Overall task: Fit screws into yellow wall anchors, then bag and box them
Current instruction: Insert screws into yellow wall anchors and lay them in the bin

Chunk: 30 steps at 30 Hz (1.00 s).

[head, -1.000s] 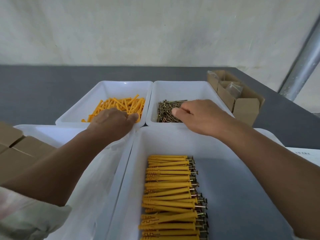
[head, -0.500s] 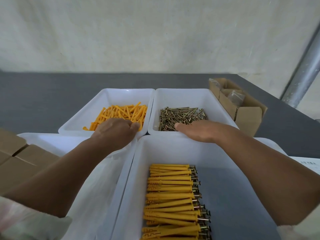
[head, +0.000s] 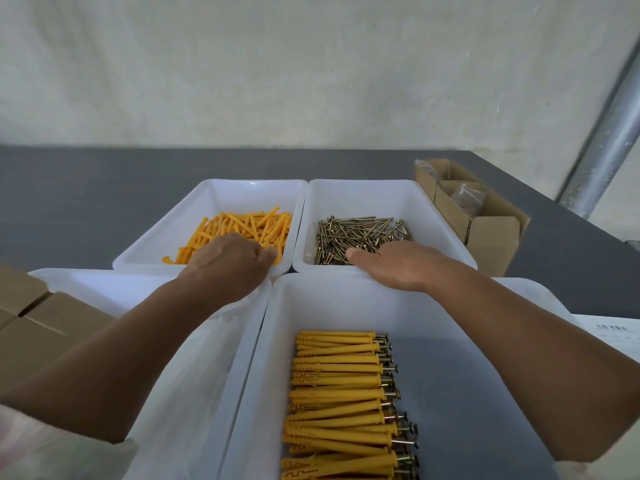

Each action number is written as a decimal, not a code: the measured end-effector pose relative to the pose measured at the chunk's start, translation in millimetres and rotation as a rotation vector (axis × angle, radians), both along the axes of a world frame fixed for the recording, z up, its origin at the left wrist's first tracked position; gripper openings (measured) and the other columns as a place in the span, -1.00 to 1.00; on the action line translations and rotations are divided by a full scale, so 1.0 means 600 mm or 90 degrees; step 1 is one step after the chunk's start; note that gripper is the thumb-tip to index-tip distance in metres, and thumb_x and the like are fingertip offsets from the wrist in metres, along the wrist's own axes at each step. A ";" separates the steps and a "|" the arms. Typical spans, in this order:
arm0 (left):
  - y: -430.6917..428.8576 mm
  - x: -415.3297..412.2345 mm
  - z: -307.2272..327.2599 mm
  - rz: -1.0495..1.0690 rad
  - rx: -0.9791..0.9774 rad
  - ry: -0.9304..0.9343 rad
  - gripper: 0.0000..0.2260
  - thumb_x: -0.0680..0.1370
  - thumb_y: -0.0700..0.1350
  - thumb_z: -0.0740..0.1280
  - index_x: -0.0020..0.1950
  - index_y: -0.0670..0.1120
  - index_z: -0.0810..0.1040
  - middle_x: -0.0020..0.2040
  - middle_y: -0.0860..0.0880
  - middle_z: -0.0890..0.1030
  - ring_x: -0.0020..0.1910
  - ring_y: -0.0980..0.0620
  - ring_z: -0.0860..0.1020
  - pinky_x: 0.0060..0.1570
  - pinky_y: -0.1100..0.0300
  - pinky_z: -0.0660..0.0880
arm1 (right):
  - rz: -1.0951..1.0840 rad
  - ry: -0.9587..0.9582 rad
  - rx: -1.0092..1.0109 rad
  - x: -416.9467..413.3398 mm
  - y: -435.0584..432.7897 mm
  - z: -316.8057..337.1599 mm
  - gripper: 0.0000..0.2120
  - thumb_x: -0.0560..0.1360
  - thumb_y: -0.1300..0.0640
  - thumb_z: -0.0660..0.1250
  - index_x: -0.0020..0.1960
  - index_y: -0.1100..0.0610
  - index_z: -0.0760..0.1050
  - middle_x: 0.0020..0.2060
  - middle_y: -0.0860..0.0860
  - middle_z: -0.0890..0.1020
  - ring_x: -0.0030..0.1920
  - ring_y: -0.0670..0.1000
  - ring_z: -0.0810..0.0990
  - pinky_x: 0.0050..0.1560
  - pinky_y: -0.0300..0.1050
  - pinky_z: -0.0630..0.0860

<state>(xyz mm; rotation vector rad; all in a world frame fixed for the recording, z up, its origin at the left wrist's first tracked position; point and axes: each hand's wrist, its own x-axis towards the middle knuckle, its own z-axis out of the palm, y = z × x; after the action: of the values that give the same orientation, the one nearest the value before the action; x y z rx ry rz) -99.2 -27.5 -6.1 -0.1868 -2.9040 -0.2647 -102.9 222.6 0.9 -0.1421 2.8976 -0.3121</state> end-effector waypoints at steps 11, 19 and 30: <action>0.002 0.009 0.010 0.029 0.028 -0.026 -0.64 0.64 -0.01 0.12 -0.24 -0.15 0.51 -0.30 -0.07 0.52 -0.31 0.04 0.42 -0.38 0.20 0.30 | -0.011 -0.042 -0.005 -0.012 0.000 -0.001 -0.24 0.55 -0.42 -0.16 0.53 0.03 0.26 0.54 0.07 0.25 0.51 0.15 0.22 0.43 0.11 0.17; 0.009 0.013 0.014 0.050 0.133 0.042 -0.75 0.55 -0.18 0.17 -0.09 -0.10 0.65 -0.23 0.07 0.51 -0.30 0.17 0.38 -0.39 0.30 0.23 | -0.019 -0.037 -0.020 -0.014 -0.001 -0.001 -0.28 0.57 -0.37 -0.11 0.50 0.08 0.31 0.51 0.09 0.31 0.47 0.15 0.28 0.37 0.08 0.24; 0.021 0.024 0.024 0.021 0.185 0.165 -0.82 0.56 -0.15 0.31 0.11 -0.05 0.65 -0.03 -0.02 0.57 -0.12 0.01 0.47 -0.16 0.21 0.28 | 0.009 0.100 -0.050 0.001 0.006 -0.007 -0.51 0.57 -0.31 -0.03 -0.20 -0.05 0.52 -0.17 -0.06 0.57 -0.08 0.03 0.53 -0.12 -0.05 0.38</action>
<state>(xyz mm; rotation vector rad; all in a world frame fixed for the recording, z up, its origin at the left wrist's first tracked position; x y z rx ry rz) -84.6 -14.7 8.5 -0.1137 -2.5729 -0.6038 -102.5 226.5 -3.2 -0.2085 3.0397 -0.4299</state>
